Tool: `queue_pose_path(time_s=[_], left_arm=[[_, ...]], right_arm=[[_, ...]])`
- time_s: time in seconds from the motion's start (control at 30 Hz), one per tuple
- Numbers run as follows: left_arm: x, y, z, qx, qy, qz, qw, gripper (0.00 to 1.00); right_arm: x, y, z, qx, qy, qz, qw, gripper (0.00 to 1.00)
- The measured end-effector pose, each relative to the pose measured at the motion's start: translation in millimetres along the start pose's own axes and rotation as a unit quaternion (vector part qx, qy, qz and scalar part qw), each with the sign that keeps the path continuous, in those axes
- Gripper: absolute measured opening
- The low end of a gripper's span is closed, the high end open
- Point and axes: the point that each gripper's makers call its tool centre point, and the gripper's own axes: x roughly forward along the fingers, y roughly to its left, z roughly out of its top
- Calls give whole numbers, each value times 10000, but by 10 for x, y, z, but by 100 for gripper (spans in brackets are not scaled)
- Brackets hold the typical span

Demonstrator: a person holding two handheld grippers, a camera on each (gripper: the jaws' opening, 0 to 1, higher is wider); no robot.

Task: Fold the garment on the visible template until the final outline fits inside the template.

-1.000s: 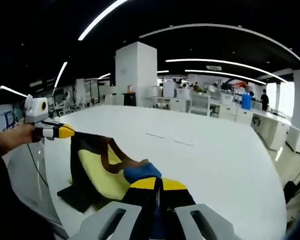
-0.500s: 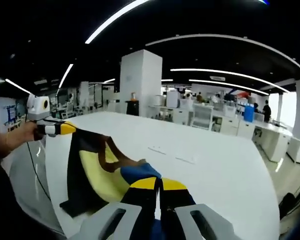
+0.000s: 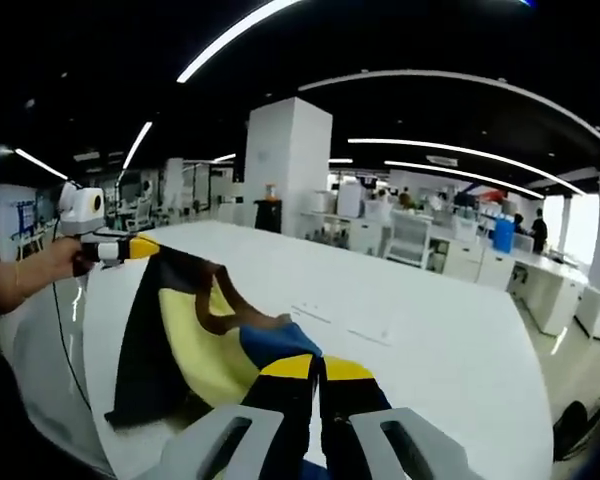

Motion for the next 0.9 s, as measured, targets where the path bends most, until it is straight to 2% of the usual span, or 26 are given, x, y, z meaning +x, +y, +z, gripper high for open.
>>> queue_pose_path(time_s=[0.17,0.33,0.43,0.5,0.6,0.7,0.8,0.9], left_arm=[[209,116,-52,-147,27,109,9998,0],[440,224,-117,-4,55,223,9997,0],[594,329,-191,-149,86,274,9995,0],[720,423,-292,-208,194,368,9989,0],[824,552,-449,89,465,571,9972,0],[983,616,-557,-31,467,535,9975,0],[1117,692,-684,-3,616,561,9965,0],[1245,750,-792,-174,656,586,9960,0]], right_arm=[[180,-90,-10,229,-43,-4,9997,0],[435,-247,-108,506,88,-102,9986,0],[558,-327,-133,559,88,-166,9983,0],[679,-411,-187,620,120,-255,9977,0],[825,-499,-254,719,151,-351,9967,0],[965,-551,-338,791,226,-414,9957,0],[1127,-632,-420,837,308,-441,9950,0],[1262,-688,-528,1088,423,-513,9918,0]])
